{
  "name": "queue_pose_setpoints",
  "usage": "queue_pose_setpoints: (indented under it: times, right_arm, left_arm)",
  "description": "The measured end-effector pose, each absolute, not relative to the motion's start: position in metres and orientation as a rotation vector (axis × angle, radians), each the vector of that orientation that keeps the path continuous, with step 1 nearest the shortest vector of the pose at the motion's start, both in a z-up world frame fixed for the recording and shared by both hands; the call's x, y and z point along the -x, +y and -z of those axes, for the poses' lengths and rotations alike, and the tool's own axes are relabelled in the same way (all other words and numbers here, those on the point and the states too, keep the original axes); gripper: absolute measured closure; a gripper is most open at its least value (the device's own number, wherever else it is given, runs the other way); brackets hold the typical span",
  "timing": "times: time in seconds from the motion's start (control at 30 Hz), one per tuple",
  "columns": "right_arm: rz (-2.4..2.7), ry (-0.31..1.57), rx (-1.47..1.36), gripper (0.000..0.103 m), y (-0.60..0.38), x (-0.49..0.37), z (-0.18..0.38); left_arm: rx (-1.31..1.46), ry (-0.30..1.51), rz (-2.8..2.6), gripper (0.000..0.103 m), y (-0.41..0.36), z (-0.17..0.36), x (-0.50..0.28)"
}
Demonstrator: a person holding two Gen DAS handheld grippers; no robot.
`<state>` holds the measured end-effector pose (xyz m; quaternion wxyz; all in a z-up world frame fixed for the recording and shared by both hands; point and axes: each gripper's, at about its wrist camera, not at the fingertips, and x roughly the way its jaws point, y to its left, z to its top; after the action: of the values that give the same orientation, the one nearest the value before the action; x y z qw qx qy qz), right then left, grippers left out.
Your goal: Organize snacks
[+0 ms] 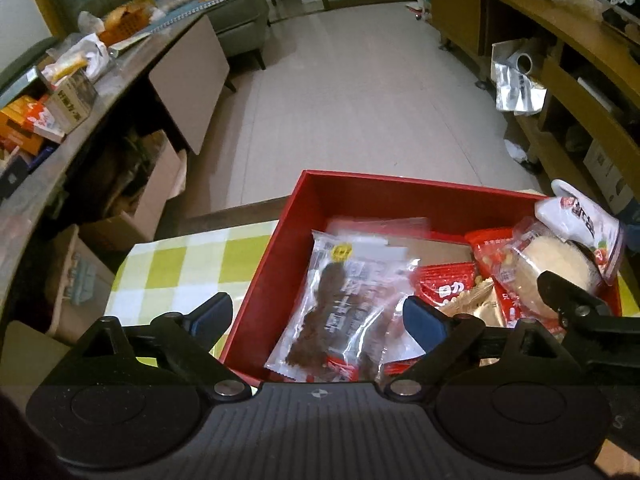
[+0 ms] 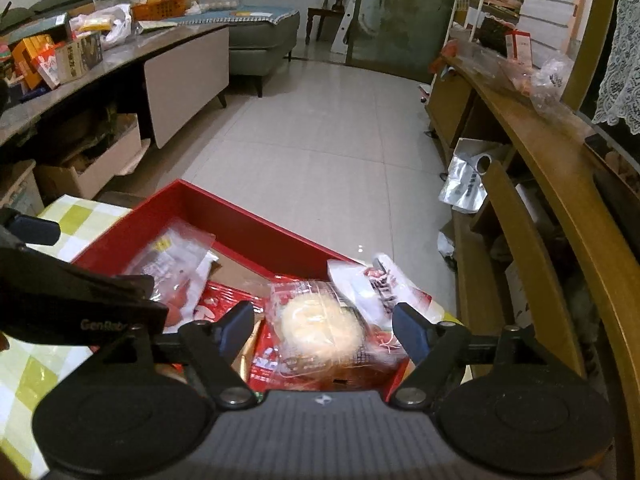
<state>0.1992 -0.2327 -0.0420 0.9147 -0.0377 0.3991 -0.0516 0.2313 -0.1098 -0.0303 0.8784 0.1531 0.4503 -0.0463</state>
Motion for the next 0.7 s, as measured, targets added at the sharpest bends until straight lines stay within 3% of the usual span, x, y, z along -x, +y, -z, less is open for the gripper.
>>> queue_pose_setpoints:
  times: [0.7]
  right_arm:
    - [0.105, 0.768, 0.063, 0.015, -0.220, -0.176, 0.013]
  left_arm:
    - [-0.323, 0.917, 0.030, 0.008, -0.079, 0.010, -0.212]
